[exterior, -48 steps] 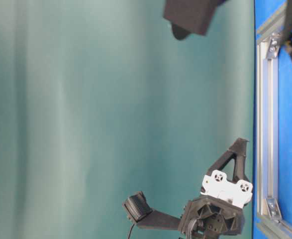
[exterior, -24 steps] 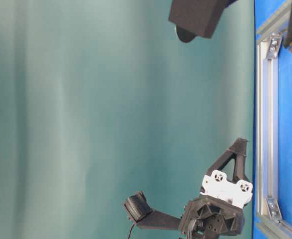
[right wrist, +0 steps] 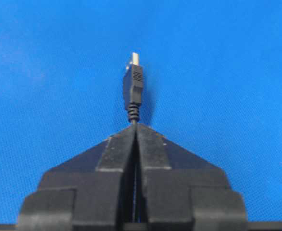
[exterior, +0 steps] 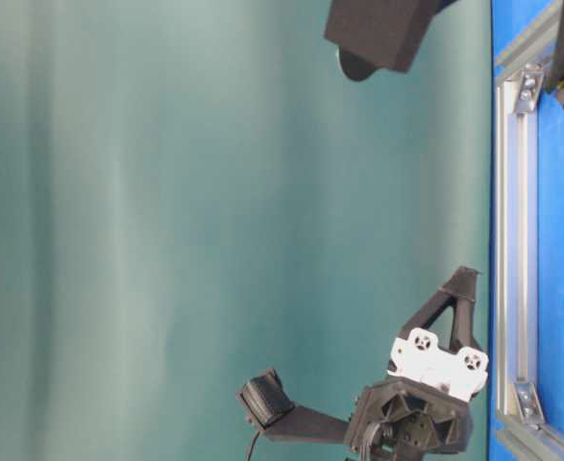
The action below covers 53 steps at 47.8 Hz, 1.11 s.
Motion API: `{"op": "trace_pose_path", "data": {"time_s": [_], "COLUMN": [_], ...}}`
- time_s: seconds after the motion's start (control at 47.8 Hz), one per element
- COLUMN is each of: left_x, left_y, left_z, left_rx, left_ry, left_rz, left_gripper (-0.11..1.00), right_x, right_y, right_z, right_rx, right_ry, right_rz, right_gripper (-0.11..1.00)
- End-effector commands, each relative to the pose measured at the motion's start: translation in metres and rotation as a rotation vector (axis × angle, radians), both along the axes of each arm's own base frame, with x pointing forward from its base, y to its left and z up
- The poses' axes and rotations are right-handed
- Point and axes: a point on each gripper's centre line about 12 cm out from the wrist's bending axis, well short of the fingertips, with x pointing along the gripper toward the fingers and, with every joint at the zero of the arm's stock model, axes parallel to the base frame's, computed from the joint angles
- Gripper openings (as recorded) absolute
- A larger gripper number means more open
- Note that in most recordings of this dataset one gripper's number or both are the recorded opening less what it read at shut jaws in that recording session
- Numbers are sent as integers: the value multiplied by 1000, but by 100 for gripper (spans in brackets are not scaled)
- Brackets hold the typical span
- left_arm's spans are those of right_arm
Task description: Insert the wire through the string loop located on the left side.
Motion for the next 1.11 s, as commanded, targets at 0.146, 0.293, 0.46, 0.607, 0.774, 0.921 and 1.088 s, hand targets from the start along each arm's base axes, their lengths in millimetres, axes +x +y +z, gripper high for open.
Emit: {"op": "trace_pose_path", "data": {"time_s": [0.146,0.293,0.46,0.607,0.774,0.921,1.088], "left_x": [2,2,2,2,2,2,2], "left_y": [0,0,1,0,1,0,1], "left_z": [15,15,15,15,15,15,15], "left_rx": [13,11,12,12,12,12,12], "left_ry": [-41,-41,-40,-40,-40,-40,-40], "left_rz": [-1,-1,0,-1,0,-1,0], "left_gripper": [0,0,0,0,0,0,0], "right_x": [4,5,5,6,5,6,6], "right_y": [0,0,0,0,0,0,0], "right_z": [10,10,11,12,11,11,11], "right_rx": [9,12,17,20,20,21,23], "right_ry": [-32,-33,-36,-39,-36,-36,-32], "right_rz": [-1,-2,-4,-6,-5,-7,-10], "right_gripper": [-3,-3,-3,-3,-1,15,58]}}
